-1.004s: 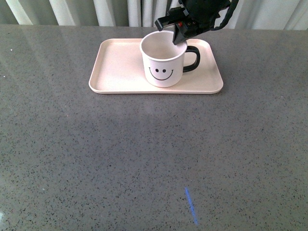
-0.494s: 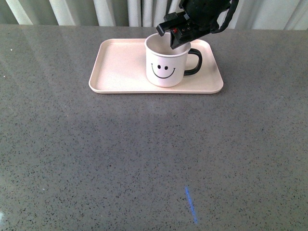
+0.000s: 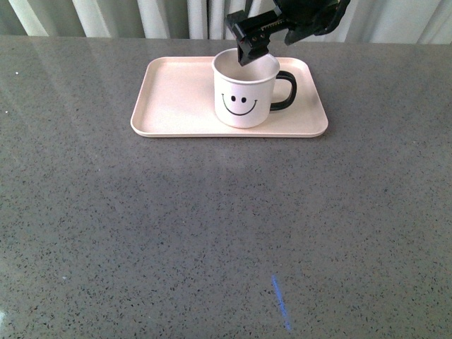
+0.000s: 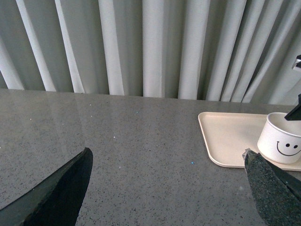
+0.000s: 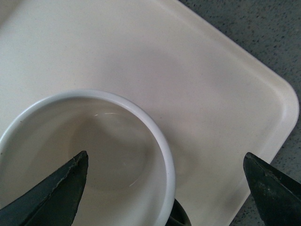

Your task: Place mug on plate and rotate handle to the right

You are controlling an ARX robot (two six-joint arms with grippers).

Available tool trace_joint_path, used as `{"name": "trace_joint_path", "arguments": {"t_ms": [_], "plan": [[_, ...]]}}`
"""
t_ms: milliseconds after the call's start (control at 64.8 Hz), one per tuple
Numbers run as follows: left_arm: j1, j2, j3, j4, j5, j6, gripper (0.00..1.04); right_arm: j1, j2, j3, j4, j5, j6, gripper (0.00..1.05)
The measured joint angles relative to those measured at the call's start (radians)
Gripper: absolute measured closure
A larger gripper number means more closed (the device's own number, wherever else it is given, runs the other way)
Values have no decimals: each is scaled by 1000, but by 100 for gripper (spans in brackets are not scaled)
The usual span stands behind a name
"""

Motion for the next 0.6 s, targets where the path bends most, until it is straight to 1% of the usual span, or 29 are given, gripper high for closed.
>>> {"name": "trace_joint_path", "arguments": {"t_ms": [77, 124, 216, 371, 386, 401, 417, 432, 448, 463, 479, 494, 510, 525, 540, 556, 571, 602], "plan": [[0, 0, 0, 0, 0, 0, 9, -6, -39, -19, 21, -16, -5, 9], [0, 0, 0, 0, 0, 0, 9, -13, -79, -41, 36, -57, -4, 9], [0, 0, 0, 0, 0, 0, 9, -23, -146, -94, 77, -105, -2, 9], [0, 0, 0, 0, 0, 0, 9, -26, -174, -101, 82, -111, -1, 9], [0, 0, 0, 0, 0, 0, 9, -24, -176, -116, 108, -89, 11, 10], [0, 0, 0, 0, 0, 0, 9, -24, -183, -137, 148, -67, 29, 11], [0, 0, 0, 0, 0, 0, 9, -22, -201, -196, 253, -6, 50, 15], [0, 0, 0, 0, 0, 0, 9, -21, -210, -225, 306, 26, 66, 16], [0, 0, 0, 0, 0, 0, 9, -20, -229, -289, 413, 92, 107, 20], [0, 0, 0, 0, 1, 0, 9, -20, -241, -323, 466, 116, 124, 21], [0, 0, 0, 0, 0, 0, 9, -21, -264, -395, 571, 154, 156, 25], [0, 0, 0, 0, 0, 0, 9, -21, -277, -431, 624, 172, 170, 26], [0, 0, 0, 0, -1, 0, 9, -23, -303, -505, 729, 196, 197, 30], [0, 0, 0, 0, -1, 0, 9, -24, -315, -540, 782, 203, 203, 32], [0, 0, 0, 0, 0, 0, 9, -26, -328, -576, 834, 208, 217, 33], [0, 0, 0, 0, 0, 0, 9, -30, -354, -644, 938, 211, 235, 37], [0, 0, 0, 0, 0, 0, 9, -32, -367, -677, 990, 211, 243, 39], [0, 0, 0, 0, 0, 0, 9, -42, -422, -795, 1155, 209, 266, 46]]}}
